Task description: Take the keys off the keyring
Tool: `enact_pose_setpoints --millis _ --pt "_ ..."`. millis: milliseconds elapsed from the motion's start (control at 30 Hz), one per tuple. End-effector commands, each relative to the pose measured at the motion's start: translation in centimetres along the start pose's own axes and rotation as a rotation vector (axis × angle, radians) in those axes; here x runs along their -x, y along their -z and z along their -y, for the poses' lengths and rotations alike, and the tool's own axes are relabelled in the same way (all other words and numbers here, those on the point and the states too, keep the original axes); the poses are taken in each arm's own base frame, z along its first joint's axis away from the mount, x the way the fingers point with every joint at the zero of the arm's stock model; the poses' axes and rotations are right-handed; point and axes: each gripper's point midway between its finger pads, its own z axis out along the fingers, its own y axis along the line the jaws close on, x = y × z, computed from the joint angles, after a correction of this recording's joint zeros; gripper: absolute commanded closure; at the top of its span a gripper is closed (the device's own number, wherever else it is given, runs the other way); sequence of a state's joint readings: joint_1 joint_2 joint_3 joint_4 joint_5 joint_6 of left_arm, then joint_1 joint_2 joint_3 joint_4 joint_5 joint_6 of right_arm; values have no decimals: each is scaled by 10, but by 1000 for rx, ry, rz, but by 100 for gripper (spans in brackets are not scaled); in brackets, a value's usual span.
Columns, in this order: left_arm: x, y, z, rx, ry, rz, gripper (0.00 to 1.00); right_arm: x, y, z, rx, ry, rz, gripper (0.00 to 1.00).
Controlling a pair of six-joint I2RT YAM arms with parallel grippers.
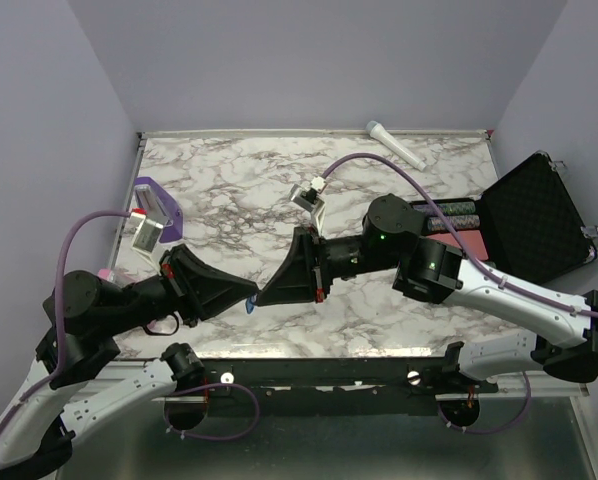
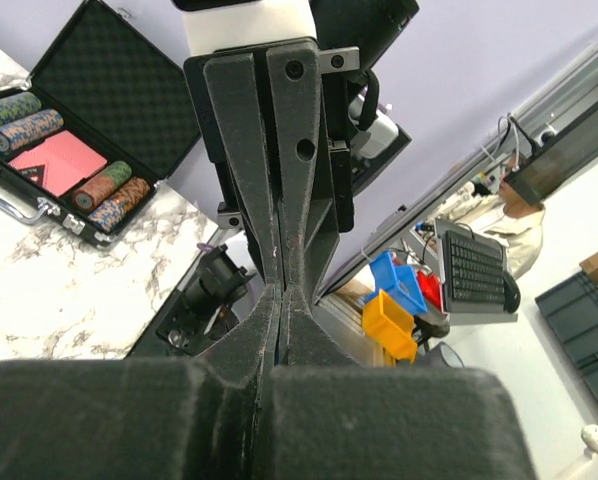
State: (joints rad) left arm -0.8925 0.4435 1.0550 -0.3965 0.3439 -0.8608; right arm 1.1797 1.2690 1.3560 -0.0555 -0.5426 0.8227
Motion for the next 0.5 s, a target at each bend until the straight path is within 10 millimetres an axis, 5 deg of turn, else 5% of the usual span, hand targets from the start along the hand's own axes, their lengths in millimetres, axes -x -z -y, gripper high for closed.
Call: enact_pose_setpoints --millis 0,467 --pt "-31 0 0 -27 -21 -197 100 0 2 -7 23 0 -6 99" --pt "-57 -3 -16 33 -29 -404 100 -13 1 -7 32 -30 -92 99"
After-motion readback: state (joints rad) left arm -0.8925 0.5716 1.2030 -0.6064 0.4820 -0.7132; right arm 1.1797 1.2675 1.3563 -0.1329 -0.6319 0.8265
